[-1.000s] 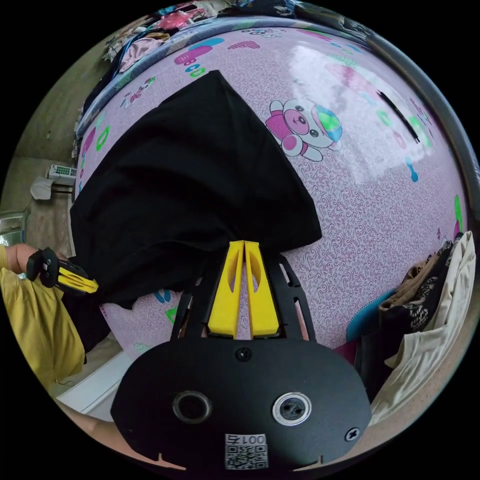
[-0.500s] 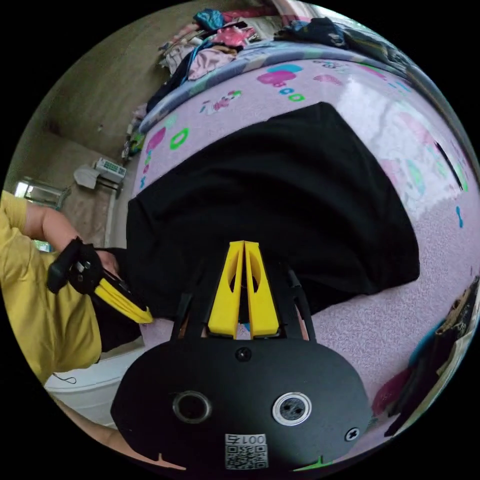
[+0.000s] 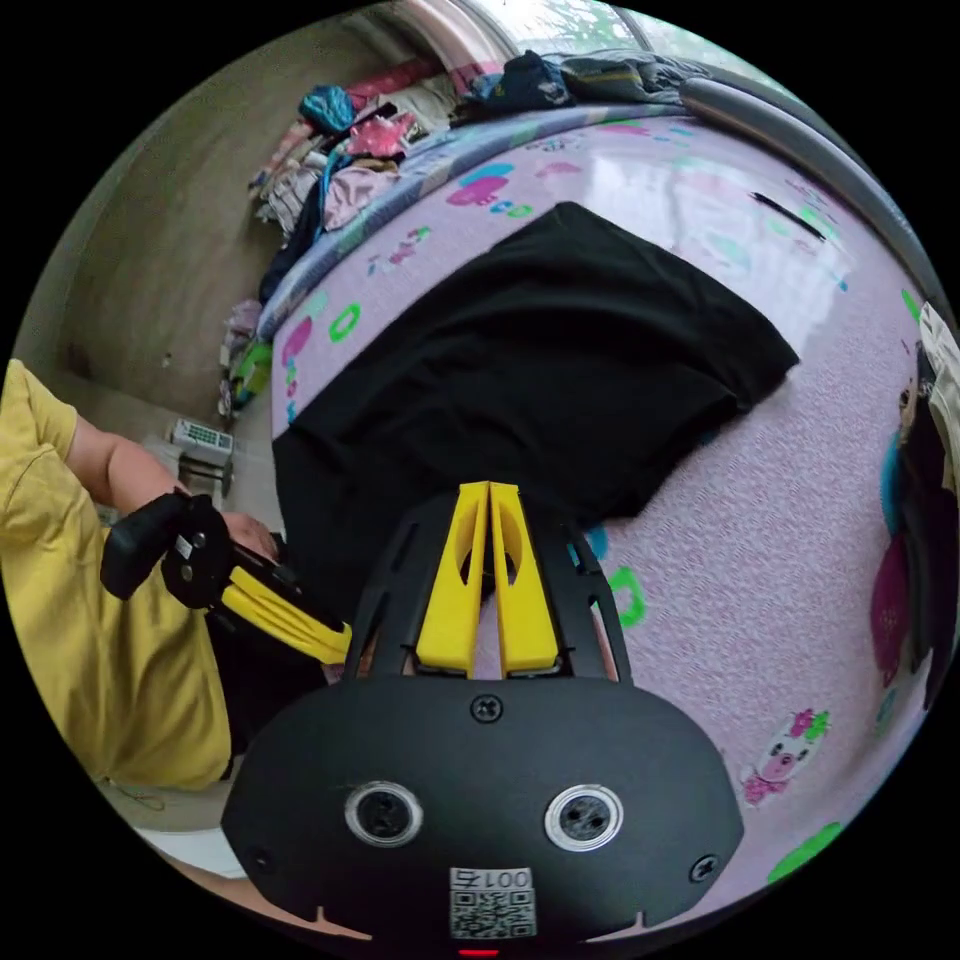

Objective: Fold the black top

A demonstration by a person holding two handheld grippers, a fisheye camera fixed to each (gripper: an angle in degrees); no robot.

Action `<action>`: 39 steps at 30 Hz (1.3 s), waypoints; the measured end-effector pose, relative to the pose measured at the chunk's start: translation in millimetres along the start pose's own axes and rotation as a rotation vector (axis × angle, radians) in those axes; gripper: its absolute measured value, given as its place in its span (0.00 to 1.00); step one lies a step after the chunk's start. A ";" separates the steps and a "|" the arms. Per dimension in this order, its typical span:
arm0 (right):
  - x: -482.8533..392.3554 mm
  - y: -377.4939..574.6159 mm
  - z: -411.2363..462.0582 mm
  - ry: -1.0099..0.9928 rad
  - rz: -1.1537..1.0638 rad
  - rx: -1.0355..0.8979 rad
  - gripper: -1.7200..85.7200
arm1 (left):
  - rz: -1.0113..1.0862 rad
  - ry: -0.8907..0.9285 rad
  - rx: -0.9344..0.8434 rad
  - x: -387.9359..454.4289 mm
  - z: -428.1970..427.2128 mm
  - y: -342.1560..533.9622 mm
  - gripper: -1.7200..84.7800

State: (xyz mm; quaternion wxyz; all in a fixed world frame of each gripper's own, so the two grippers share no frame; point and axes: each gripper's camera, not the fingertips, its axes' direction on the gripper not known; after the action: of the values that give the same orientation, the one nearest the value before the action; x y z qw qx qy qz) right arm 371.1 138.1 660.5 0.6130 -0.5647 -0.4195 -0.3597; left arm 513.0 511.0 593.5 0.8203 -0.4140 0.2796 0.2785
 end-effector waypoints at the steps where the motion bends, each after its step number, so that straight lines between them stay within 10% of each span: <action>1: -3.3 -1.0 6.3 -0.009 0.005 0.010 0.02 | -0.011 -0.009 0.017 -12.4 -9.0 8.1 0.01; 16: -37.7 61.8 100.0 -0.108 0.240 -0.180 0.02 | -0.117 0.046 -0.159 -167.1 -87.9 159.1 0.05; 39: 77.6 271.0 111.2 -0.586 0.824 0.228 0.12 | -0.598 0.648 -0.116 -366.9 -73.5 271.6 0.09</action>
State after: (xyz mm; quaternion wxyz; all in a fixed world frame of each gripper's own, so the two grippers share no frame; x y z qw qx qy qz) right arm 637.2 279.2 627.3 0.6181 -0.6898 -0.3529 0.1329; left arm 56.6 503.4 667.4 0.7101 -0.5880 0.3741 -0.1000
